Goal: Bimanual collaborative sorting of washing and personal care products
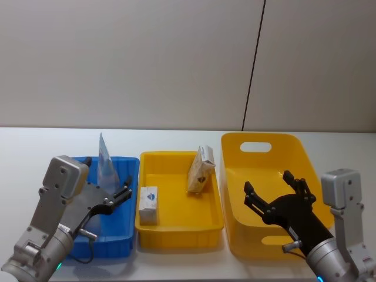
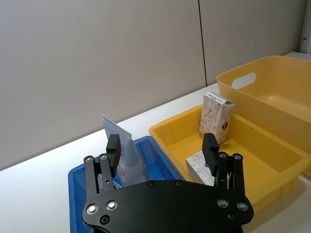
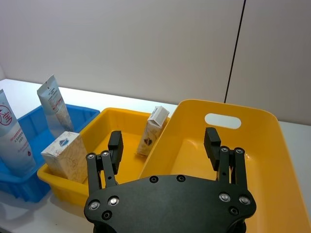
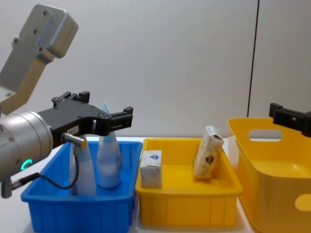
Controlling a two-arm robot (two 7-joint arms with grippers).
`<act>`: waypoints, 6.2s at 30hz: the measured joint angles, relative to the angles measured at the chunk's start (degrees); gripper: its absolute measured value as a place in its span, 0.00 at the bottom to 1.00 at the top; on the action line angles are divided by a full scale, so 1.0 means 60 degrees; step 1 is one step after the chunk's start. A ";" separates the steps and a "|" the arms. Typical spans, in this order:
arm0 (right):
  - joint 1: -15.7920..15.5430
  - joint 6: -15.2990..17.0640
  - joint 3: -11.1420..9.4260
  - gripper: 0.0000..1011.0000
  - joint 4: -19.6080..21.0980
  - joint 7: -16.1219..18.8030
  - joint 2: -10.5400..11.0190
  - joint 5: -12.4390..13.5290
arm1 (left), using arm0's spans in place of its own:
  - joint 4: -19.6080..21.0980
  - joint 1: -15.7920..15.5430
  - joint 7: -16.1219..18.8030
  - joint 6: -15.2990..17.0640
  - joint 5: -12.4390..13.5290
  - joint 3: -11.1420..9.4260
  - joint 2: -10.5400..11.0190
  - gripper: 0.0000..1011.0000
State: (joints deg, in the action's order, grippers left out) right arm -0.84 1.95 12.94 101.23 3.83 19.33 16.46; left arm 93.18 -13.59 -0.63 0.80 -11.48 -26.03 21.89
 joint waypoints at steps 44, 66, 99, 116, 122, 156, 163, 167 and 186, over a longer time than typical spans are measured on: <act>0.0000 0.0000 0.0000 0.99 0.0000 0.0000 0.0000 0.0000 | 0.0000 0.0000 0.0001 0.0000 0.0000 0.0000 0.0000 0.99; 0.1108 0.1376 0.0263 0.99 -0.0759 0.0690 -0.0437 0.0688 | 0.0000 0.0000 0.0000 -0.0001 0.0000 0.0000 0.0000 0.99; 0.4042 0.4629 0.2175 0.99 -0.3647 0.0704 -0.2138 0.1160 | 0.0000 0.0000 0.0001 -0.0001 0.0001 0.0000 0.0000 0.99; 0.4846 0.5029 0.3234 0.99 -0.4703 -0.0535 -0.2616 -0.0309 | 0.0000 0.0000 0.0001 0.0000 0.0001 0.0000 0.0000 0.99; 0.5151 0.5152 0.3554 0.99 -0.5197 -0.0997 -0.2840 -0.0821 | 0.0000 0.0000 0.0000 0.0000 0.0001 0.0000 0.0000 0.99; 0.5325 0.4486 0.3164 0.99 -0.6060 -0.1278 -0.3528 -0.0947 | 0.0000 0.0000 0.0001 0.0000 0.0001 0.0000 0.0001 0.99; 0.5225 0.4209 0.2905 0.99 -0.6239 -0.1086 -0.3634 -0.0703 | 0.0000 0.0000 0.0001 -0.0001 0.0001 0.0000 0.0000 0.99; 0.5193 0.4034 0.2789 0.99 -0.6385 -0.0963 -0.3695 -0.0603 | 0.0000 0.0001 0.0000 -0.0001 0.0000 0.0000 0.0000 0.99; 0.5224 0.3455 0.2717 0.99 -0.6687 -0.0895 -0.3833 -0.0778 | 0.0000 0.0000 0.0001 0.0000 0.0001 0.0000 0.0000 0.99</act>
State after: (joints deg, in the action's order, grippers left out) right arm 30.51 22.68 29.24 61.11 -1.55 -3.66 11.79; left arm 93.18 -13.59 -0.62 0.79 -11.48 -26.02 21.89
